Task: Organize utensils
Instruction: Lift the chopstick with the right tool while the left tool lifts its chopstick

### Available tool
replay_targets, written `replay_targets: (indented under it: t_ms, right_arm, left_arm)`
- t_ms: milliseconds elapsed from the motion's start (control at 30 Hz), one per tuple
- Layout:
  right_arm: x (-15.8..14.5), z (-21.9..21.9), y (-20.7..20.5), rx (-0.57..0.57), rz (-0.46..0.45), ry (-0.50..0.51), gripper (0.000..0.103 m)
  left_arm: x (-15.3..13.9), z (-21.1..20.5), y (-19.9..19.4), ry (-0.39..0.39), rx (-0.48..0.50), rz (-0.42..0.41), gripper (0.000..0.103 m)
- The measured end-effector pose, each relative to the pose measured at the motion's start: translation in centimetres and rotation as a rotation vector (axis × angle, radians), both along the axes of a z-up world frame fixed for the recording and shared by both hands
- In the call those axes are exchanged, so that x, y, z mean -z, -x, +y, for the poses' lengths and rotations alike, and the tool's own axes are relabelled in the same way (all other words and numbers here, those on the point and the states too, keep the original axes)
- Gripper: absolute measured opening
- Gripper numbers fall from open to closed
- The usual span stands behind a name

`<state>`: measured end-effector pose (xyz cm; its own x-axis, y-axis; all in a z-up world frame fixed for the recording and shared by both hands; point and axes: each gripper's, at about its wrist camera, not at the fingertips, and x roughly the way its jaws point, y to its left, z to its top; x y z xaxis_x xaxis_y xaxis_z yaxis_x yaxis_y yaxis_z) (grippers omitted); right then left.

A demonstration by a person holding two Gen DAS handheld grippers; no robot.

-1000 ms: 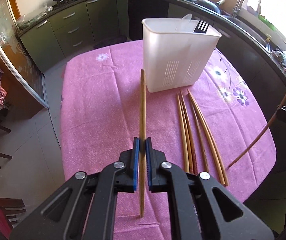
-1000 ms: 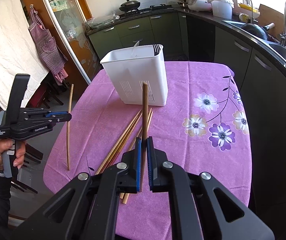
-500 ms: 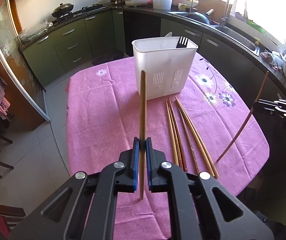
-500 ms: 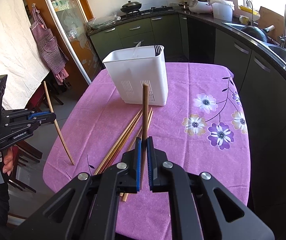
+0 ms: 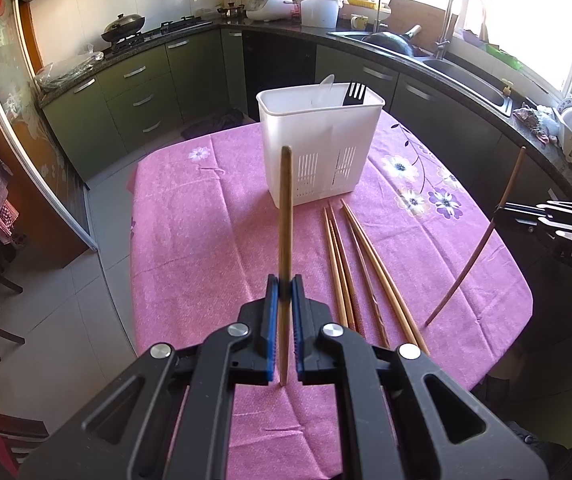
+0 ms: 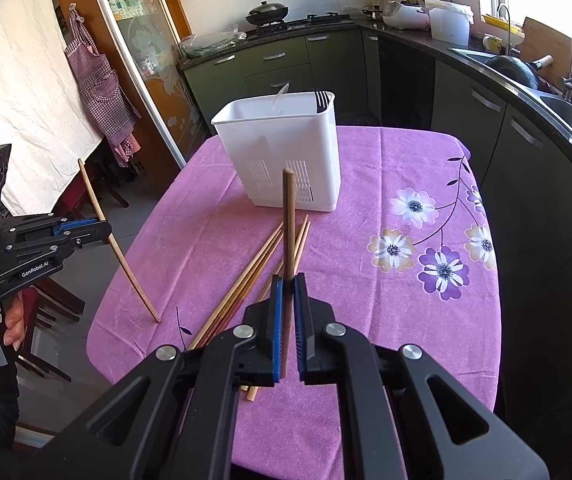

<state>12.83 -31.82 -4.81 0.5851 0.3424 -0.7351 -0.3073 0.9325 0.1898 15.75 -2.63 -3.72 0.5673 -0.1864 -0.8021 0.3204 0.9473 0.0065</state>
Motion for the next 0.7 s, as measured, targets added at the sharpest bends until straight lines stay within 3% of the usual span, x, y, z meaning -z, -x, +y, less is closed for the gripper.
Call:
replay_targets:
  t_ms: [700]
  right_arm:
    - [-0.9,0.4,0.2,-0.019,-0.018,0.009,0.006]
  left_arm:
    - [-2.1,-0.2,-0.2,0.040,0.011,-0.039,0.007]
